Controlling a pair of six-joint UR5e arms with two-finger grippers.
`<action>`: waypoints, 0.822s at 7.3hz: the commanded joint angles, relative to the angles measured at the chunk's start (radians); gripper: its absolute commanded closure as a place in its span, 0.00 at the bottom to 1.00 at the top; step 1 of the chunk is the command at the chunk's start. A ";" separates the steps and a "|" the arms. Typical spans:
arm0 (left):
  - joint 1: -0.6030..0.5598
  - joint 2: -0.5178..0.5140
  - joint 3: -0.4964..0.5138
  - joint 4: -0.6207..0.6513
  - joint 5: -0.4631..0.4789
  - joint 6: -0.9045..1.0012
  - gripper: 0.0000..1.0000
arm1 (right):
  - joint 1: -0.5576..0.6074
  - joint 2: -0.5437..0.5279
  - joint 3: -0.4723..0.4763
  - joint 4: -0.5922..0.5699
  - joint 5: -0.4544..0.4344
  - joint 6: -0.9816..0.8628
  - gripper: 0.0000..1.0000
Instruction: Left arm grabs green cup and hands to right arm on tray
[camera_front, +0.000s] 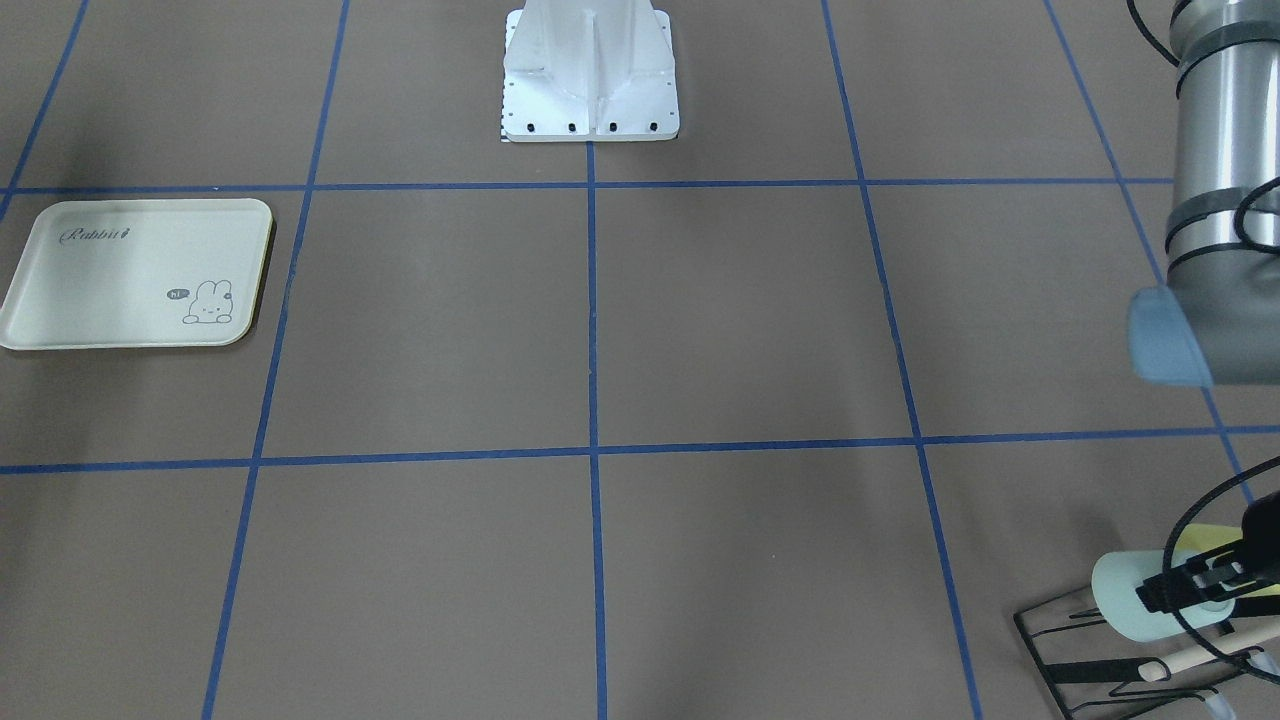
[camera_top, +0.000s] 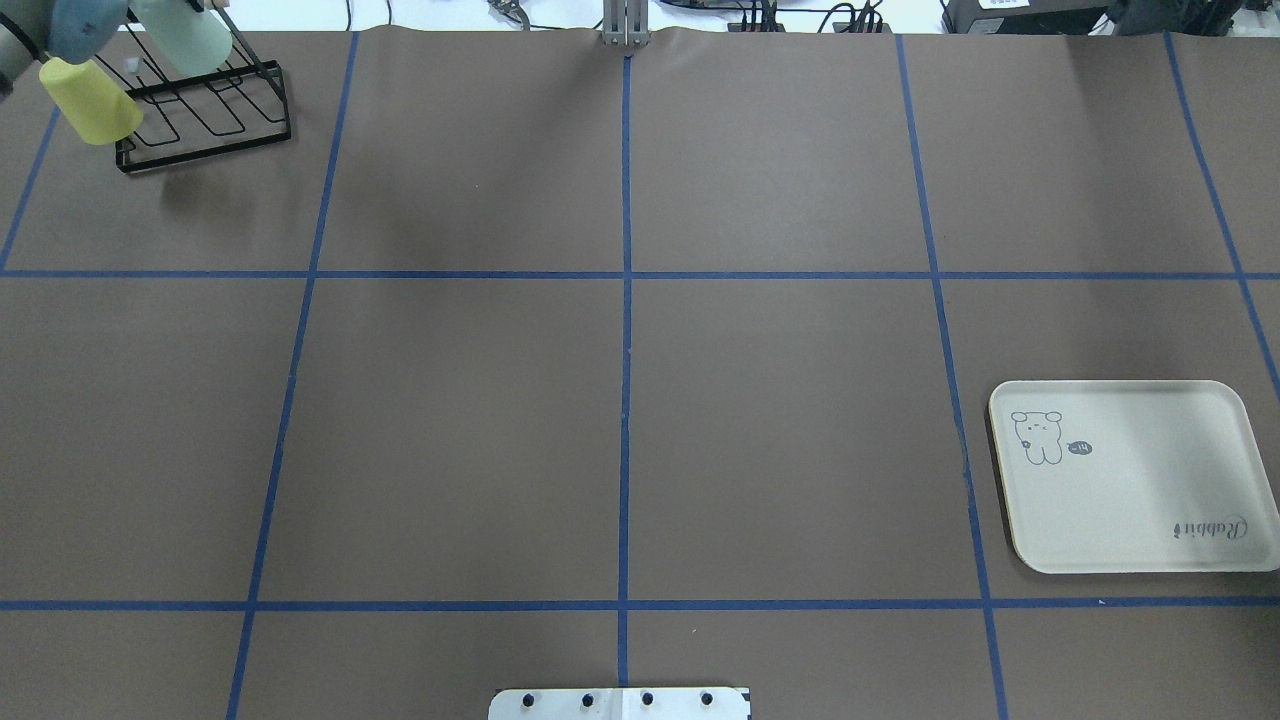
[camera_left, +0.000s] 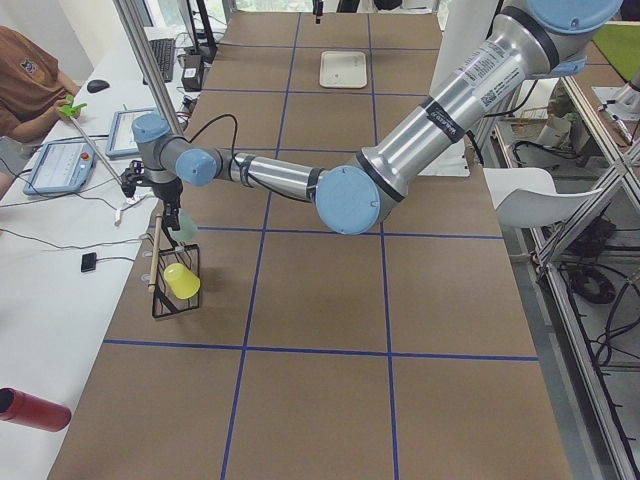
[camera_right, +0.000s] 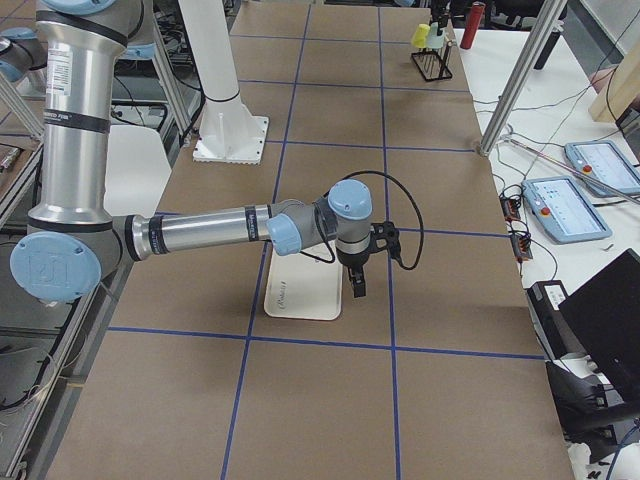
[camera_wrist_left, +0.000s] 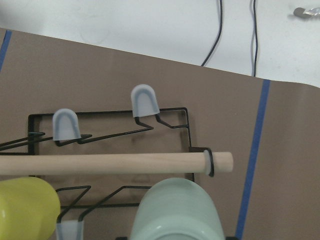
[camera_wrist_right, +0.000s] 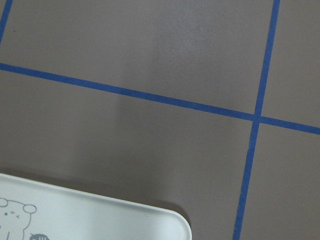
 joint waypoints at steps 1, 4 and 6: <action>-0.040 0.005 -0.150 0.171 -0.016 0.002 1.00 | -0.001 0.002 0.000 0.000 0.000 0.001 0.00; -0.034 0.060 -0.404 0.363 -0.183 -0.045 1.00 | -0.003 0.023 0.000 -0.002 0.006 0.004 0.00; -0.005 0.076 -0.521 0.340 -0.378 -0.341 1.00 | -0.007 0.074 -0.003 -0.003 0.059 0.092 0.00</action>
